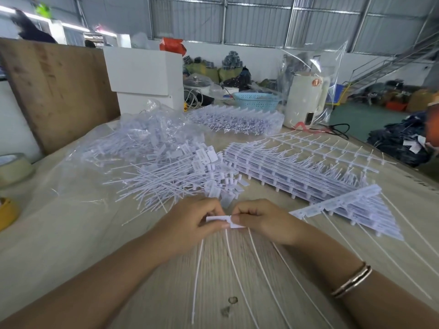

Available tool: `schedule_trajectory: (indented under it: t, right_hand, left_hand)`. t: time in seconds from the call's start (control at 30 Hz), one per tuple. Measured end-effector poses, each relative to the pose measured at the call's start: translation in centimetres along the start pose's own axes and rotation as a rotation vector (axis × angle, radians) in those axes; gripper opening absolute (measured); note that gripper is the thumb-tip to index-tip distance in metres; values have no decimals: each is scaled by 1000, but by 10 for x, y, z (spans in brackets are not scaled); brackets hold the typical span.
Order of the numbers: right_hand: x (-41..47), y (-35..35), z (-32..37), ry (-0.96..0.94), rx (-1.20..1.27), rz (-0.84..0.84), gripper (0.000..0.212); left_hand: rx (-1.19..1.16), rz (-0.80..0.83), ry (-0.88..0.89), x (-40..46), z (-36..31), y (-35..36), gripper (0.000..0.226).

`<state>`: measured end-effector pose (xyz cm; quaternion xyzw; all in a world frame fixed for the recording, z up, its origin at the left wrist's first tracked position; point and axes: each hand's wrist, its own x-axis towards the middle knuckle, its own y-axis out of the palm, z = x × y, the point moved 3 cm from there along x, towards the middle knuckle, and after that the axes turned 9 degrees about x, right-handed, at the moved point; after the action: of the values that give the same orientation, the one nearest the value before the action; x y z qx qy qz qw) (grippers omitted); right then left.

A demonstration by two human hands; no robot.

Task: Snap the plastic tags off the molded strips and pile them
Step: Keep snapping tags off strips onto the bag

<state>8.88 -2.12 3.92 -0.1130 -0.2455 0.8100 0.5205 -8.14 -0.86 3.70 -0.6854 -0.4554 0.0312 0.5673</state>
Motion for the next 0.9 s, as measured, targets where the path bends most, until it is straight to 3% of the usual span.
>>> schedule_trajectory:
  t: [0.2, 0.3, 0.43, 0.63, 0.9]
  right_hand:
    - [3, 0, 4, 47, 258, 33, 29]
    - [4, 0, 5, 61, 331, 35, 21]
    - [5, -1, 4, 79, 437, 19, 13]
    - [2, -1, 13, 9, 478, -19, 25]
    - [-1, 6, 24, -100, 532, 39, 15]
  left_hand:
    - [-21, -84, 120, 1, -8, -7, 20]
    - [57, -154, 183, 2, -13, -10, 30]
    - [127, -213, 254, 5, -15, -9, 26]
    - [-369, -149, -83, 5, -4, -5, 8]
    - [-820, -11, -139, 3, 3, 0, 10]
